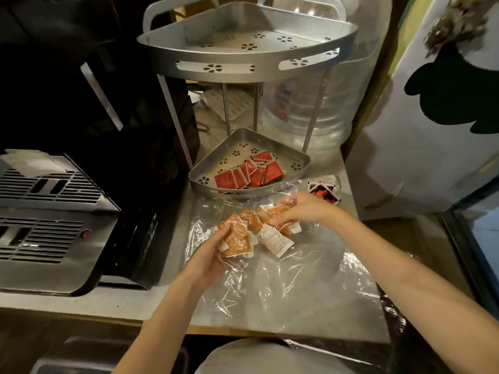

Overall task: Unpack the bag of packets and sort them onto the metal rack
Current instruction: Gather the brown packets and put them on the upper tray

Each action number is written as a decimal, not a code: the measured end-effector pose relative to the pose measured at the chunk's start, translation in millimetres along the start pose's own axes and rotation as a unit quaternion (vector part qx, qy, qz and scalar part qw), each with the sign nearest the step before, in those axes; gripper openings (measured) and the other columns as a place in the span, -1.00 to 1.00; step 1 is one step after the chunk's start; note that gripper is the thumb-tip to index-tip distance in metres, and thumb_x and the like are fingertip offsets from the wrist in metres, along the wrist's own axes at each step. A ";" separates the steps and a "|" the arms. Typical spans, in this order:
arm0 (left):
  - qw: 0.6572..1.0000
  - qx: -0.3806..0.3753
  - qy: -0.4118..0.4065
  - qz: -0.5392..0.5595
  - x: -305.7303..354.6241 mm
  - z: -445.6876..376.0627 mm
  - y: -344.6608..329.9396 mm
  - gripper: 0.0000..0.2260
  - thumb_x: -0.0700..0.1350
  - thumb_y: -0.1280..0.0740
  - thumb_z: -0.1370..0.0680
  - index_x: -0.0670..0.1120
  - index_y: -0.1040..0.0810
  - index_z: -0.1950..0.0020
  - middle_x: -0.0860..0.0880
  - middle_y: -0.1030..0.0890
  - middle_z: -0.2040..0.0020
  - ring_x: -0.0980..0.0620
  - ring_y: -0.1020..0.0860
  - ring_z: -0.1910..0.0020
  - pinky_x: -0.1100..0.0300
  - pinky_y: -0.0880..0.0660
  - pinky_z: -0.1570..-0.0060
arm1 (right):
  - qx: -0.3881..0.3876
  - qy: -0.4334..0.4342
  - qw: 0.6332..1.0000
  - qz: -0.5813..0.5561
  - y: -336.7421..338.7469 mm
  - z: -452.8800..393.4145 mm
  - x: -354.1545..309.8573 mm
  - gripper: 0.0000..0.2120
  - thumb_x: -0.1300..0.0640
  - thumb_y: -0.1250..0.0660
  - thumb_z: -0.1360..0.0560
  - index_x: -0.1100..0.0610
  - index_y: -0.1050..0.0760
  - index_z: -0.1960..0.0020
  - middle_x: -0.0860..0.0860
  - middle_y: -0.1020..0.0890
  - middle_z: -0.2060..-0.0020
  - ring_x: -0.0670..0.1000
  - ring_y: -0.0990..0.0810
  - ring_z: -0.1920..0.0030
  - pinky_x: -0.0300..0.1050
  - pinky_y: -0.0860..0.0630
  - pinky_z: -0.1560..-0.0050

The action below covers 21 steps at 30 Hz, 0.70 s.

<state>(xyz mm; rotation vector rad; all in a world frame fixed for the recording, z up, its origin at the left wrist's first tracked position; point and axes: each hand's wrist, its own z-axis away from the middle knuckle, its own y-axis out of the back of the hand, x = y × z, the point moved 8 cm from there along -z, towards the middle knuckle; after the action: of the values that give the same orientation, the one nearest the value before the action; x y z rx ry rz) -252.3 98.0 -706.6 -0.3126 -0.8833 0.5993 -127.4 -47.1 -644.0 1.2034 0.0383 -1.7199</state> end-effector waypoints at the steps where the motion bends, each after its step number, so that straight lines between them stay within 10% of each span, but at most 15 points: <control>1: 1.000 0.002 -0.001 -0.001 -1.3 -0.5 0.0 -0.72 -0.03 -0.29 -0.46 -0.13 -0.56 -0.10 -0.11 -0.68 0.00 -0.05 -0.62 0.04 0.00 -0.42 -0.19 | 0.000 0.007 1.000 0.005 -2.2 -1.3 -1.6 -0.51 -0.01 -0.54 -0.25 0.05 -0.51 -0.13 -0.12 -0.55 -0.07 -0.06 -0.50 -0.11 -0.20 -0.43 -0.09; 7: 0.998 0.037 -0.025 -0.041 -4.4 0.4 -1.4 -0.57 0.02 -0.35 -0.37 -0.19 -0.55 -0.15 -0.15 -0.65 -0.06 -0.05 -0.62 0.04 0.09 -0.48 -0.08 | 0.021 0.074 0.997 0.031 -18.2 -1.1 -19.9 -0.80 0.04 -0.48 -0.34 0.10 -0.51 0.17 -0.14 -0.48 0.40 -0.17 -0.46 0.37 -0.28 -0.38 0.29; 10: 0.997 0.050 -0.022 -0.056 -4.9 2.0 0.3 -0.46 0.05 -0.40 -0.31 -0.22 -0.53 -0.19 -0.21 -0.61 -0.13 -0.12 -0.57 -0.04 0.05 -0.42 -0.14 | -0.006 0.064 0.998 0.024 -28.5 -0.1 -24.4 -0.46 -0.10 -0.53 -0.24 0.12 -0.52 -0.12 -0.06 -0.64 0.01 -0.14 -0.59 0.01 -0.23 -0.52 -0.05; 13: 0.996 0.044 -0.027 -0.073 -4.8 3.3 1.0 -0.46 0.08 -0.41 -0.31 -0.22 -0.56 -0.16 -0.25 -0.59 -0.16 -0.20 -0.52 -0.11 -0.02 -0.34 -0.13 | -0.022 0.042 0.999 0.018 -32.9 -1.8 -24.8 -0.08 -0.23 -0.50 -0.17 0.09 -0.27 -0.41 0.02 -0.39 -0.38 0.04 -0.41 -0.33 0.01 -0.36 -0.35; 21: 0.998 0.039 -0.052 -0.008 1.2 3.0 1.0 -0.73 -0.04 -0.20 -0.54 -0.17 -0.54 -0.09 -0.13 -0.65 0.07 -0.08 -0.61 0.09 0.01 -0.49 0.02 | -0.004 0.044 0.999 0.018 -4.1 0.1 -30.5 -0.59 -0.02 -0.30 -0.49 0.03 -0.42 -0.31 -0.04 -0.49 -0.28 -0.02 -0.44 -0.28 -0.16 -0.30 -0.24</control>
<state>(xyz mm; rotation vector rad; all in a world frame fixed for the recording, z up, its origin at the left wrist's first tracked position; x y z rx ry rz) -254.4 99.6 -704.5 -0.2058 -0.9589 0.6371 -130.1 -24.0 -623.9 1.2673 0.0767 -1.6334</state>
